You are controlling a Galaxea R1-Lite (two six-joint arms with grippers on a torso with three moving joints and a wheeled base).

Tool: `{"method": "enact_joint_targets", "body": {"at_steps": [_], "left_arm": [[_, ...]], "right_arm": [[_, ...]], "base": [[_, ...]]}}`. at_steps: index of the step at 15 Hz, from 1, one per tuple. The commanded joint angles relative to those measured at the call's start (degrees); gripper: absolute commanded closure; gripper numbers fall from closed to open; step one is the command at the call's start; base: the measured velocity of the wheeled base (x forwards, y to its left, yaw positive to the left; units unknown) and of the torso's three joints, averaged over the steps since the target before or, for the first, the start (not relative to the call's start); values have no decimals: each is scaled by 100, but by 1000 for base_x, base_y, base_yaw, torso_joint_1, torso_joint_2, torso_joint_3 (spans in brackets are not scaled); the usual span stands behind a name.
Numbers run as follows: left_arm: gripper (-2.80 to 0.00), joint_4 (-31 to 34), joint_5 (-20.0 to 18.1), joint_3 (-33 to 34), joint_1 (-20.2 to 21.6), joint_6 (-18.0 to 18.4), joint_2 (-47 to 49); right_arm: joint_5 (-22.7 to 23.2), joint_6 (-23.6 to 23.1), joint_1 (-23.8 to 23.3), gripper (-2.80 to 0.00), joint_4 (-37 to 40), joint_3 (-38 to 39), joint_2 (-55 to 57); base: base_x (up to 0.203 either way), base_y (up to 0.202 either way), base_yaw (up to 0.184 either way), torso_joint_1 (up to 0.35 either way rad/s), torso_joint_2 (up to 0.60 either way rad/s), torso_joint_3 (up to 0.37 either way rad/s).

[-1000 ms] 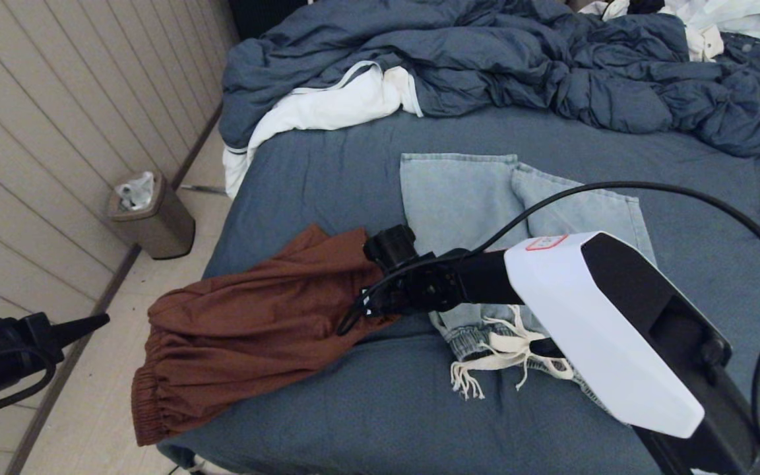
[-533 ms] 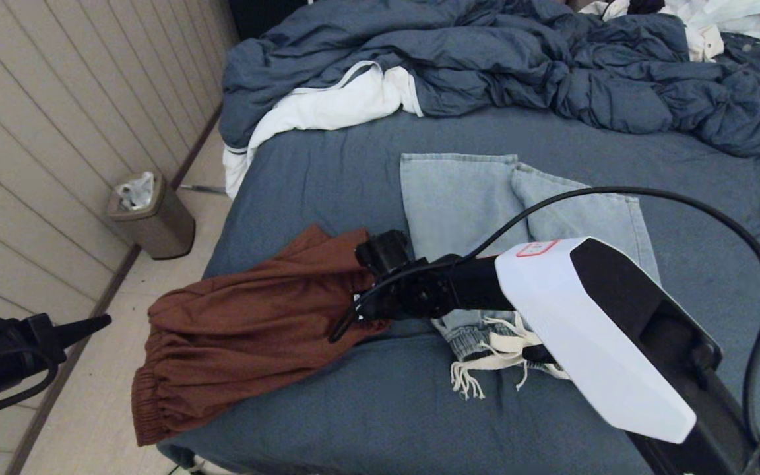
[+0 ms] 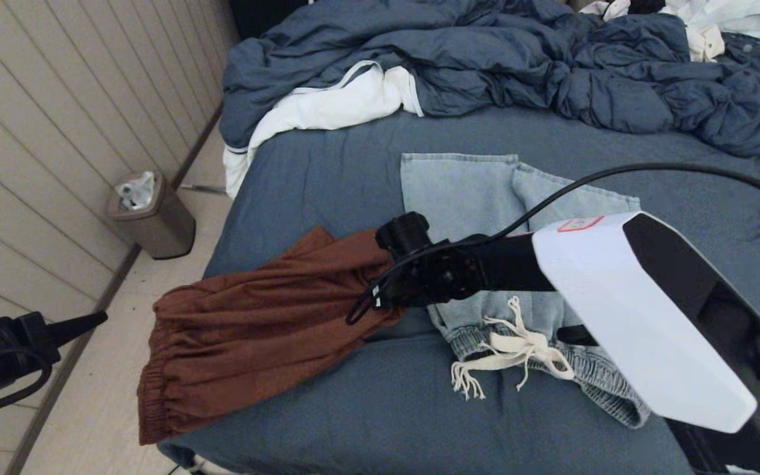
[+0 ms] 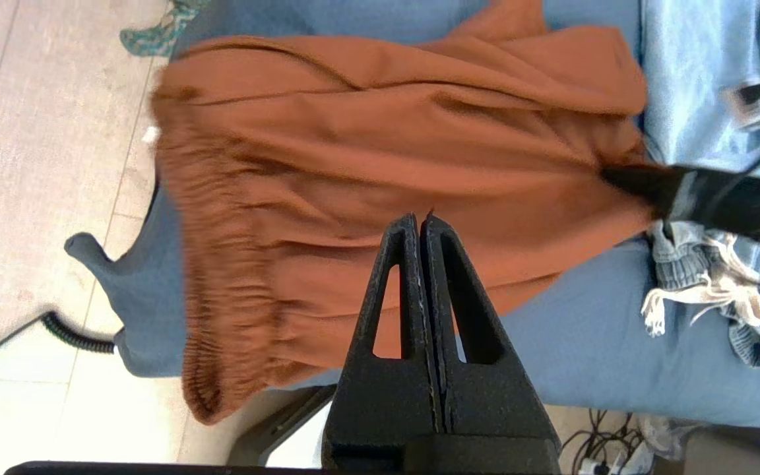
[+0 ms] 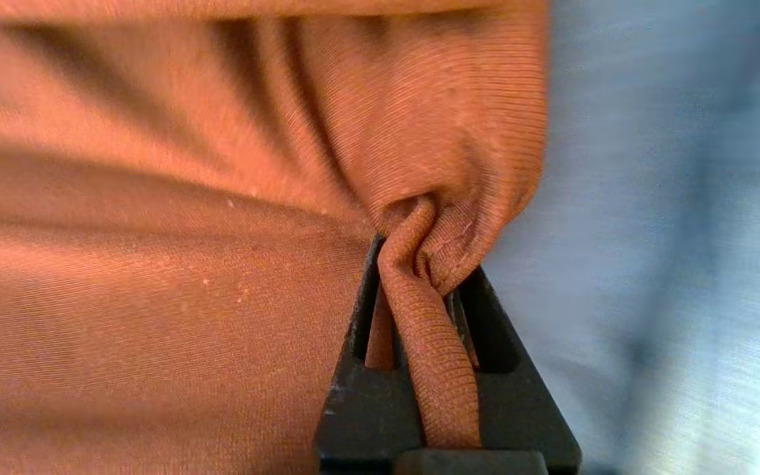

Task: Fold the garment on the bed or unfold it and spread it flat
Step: Fold the brown shorts

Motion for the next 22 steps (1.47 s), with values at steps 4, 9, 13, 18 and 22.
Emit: {"method": "enact_joint_targets", "body": {"at_steps": [4, 9, 13, 18, 22], "left_arm": [[0, 22, -21, 19, -100, -32, -174], [0, 98, -3, 25, -225, -41, -419], [0, 190, -9, 45, -234, -41, -538], [0, 227, -3, 123, -234, -39, -625], [0, 242, -3, 157, -234, -41, -755]], "right_arm": [[-11, 1, -396, 0, 1, 648, -1042], [1, -34, -849, 0, -29, 1273, -1653], [-7, -87, -993, 0, -51, 1353, -2063], [-45, -152, 82, 0, -47, 691, -1975], [-166, -368, 1159, 0, -48, -193, -977]], "base": [[0, 0, 0, 0, 0, 0], [0, 0, 0, 0, 0, 0], [0, 0, 0, 0, 0, 0], [0, 0, 0, 0, 0, 0], [0, 0, 0, 0, 0, 0]]}}
